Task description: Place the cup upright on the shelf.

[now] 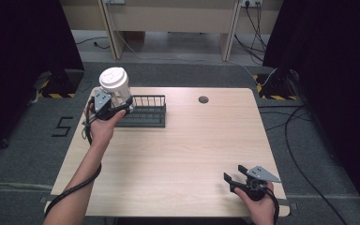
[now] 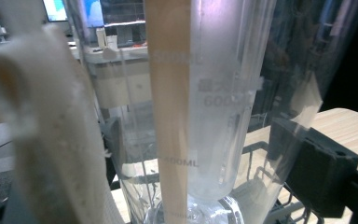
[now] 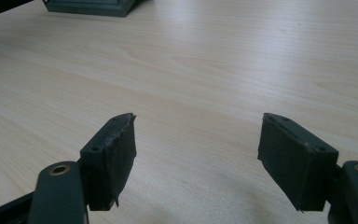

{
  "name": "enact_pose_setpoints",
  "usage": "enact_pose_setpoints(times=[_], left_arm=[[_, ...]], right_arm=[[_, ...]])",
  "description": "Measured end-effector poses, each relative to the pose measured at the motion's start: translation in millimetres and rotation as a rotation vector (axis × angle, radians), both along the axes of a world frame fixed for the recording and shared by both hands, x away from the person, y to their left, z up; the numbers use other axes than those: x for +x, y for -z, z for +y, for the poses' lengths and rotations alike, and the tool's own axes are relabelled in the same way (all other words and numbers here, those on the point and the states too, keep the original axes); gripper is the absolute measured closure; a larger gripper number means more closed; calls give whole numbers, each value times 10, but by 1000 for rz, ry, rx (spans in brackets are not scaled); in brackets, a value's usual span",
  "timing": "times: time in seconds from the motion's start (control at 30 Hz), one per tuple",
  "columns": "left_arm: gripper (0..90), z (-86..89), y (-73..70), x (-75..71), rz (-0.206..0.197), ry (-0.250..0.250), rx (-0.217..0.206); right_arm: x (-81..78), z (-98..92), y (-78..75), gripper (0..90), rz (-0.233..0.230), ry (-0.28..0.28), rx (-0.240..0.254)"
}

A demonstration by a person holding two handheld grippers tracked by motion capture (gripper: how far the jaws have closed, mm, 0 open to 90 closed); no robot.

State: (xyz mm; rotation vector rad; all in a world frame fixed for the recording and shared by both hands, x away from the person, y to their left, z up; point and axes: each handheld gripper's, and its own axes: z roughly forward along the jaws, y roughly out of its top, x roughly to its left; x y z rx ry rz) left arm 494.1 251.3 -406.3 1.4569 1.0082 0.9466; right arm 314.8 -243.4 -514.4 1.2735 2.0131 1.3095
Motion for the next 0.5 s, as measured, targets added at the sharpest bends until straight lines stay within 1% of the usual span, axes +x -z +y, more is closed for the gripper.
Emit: enact_pose_setpoints(times=[0.13,0.23,0.5], left_arm=[[175,-26,8,82,6,-4,0],[175,-52,19,137,15,-7,15],[175,-112,32,258,24,-11,14]], right_arm=[[2,-4,0,281,-4,-2,-1],[2,-5,1,281,-5,-1,-1],[2,-3,0,281,2,-1,4]])
